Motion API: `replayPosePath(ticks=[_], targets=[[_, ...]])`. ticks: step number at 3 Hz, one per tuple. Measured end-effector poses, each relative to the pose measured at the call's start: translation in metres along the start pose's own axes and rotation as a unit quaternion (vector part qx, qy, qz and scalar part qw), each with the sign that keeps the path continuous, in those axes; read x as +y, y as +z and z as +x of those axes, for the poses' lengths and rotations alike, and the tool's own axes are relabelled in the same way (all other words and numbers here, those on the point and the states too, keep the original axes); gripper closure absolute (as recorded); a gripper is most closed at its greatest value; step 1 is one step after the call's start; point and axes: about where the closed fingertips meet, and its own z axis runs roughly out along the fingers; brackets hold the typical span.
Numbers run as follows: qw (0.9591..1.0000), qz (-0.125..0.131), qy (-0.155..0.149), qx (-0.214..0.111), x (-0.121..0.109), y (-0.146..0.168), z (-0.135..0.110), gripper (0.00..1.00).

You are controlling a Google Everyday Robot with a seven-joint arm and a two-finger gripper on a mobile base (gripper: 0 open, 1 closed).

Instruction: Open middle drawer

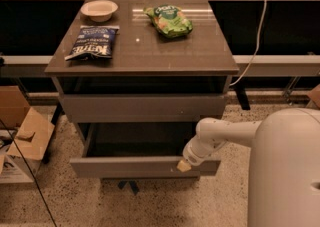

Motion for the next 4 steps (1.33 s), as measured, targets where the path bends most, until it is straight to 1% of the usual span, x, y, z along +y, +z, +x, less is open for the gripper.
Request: replayPosePath(ticks=[2,3,4], targets=[[1.0,0.0,0.0,0.0,-0.002,-0.004,-0.003,0.18],[1.0,-0.002,0.0,0.001,0.0,-0.003,-0.002,0.0],[0.9996,0.001,-0.023,0.015,0.009,-0.005,0.003,0.0]])
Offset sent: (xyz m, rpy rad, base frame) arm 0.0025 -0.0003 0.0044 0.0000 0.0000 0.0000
